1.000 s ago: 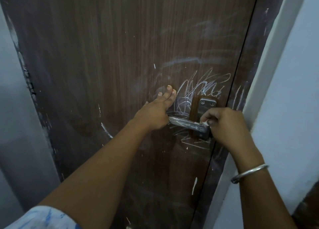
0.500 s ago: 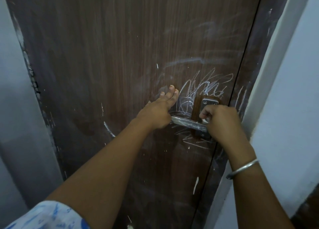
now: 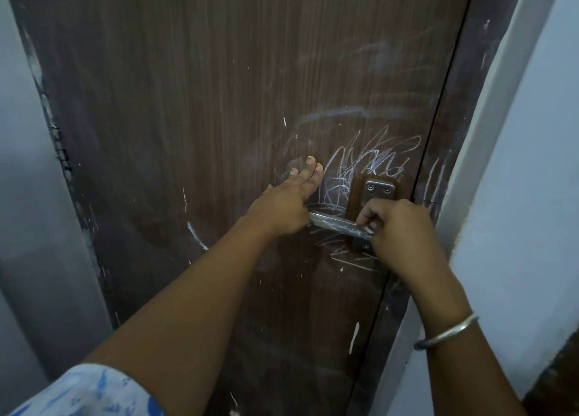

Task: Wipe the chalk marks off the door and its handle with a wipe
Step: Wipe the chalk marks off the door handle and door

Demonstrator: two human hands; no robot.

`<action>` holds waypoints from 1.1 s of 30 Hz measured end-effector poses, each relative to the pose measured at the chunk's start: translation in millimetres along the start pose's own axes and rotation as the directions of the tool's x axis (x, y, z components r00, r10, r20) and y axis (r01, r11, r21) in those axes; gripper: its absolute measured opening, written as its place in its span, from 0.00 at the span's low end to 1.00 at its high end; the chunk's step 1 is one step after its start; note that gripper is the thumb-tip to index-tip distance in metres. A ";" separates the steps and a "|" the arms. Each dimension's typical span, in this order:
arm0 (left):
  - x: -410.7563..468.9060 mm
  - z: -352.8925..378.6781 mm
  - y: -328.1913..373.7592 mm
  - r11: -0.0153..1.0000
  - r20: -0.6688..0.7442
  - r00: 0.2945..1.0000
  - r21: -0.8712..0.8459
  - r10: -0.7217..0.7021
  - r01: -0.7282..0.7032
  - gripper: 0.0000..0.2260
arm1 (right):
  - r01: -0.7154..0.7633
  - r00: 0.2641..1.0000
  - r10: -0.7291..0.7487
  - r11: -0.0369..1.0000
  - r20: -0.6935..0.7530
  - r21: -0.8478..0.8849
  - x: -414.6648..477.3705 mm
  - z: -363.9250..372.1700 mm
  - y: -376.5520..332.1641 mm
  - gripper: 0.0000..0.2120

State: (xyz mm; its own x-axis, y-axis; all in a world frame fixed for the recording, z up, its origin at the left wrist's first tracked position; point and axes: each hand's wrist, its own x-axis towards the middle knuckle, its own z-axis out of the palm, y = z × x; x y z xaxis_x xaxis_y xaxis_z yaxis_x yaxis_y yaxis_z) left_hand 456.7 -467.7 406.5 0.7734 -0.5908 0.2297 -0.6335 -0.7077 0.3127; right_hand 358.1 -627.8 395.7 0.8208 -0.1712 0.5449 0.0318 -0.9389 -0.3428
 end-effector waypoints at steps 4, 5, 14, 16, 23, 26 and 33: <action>0.5 -0.1 -0.9 1.000 -0.003 1.000 -0.009 -0.002 0.002 0.38 | -0.168 0.932 0.283 0.889 -0.224 0.427 -17.3 9.1 3.1 0.12; 0.4 0.1 -0.9 1.000 -0.004 1.000 -0.007 -0.001 0.001 0.38 | -0.196 0.881 0.381 0.833 -0.280 0.517 -23.6 17.9 1.8 0.11; 0.7 0.7 -3.2 1.000 -0.005 1.000 0.012 0.012 -0.012 0.37 | -0.064 0.625 0.745 -0.248 0.233 0.967 -28.8 61.3 -11.1 0.15; 1.3 1.6 -4.1 1.000 -0.003 1.000 0.015 0.015 -0.015 0.38 | -0.033 0.626 0.719 -0.361 0.301 0.932 -25.8 61.1 -12.7 0.14; 1.5 4.1 -4.3 1.000 -0.016 1.000 0.014 0.014 -0.014 0.38 | -0.043 0.653 0.660 -0.459 0.372 0.888 -34.8 61.2 -11.3 0.12; 1.7 3.9 -4.9 1.000 -0.016 1.000 0.014 0.013 -0.013 0.38 | -0.033 0.644 0.670 -0.459 0.370 0.888 -29.2 62.1 -14.2 0.12; 1.5 2.8 -4.1 1.000 -0.009 1.000 0.012 0.014 -0.014 0.38 | -0.027 0.647 0.665 -0.469 0.373 0.883 -32.5 64.2 -13.8 0.12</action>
State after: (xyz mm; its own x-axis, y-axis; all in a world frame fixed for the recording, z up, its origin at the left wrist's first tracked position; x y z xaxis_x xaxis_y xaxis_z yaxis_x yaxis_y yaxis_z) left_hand 460.4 -466.7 403.0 0.7646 -0.5971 0.2427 -0.6444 -0.7039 0.2987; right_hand 367.6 -590.1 333.6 0.7649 -0.6237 -0.1612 0.4664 0.7087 -0.5293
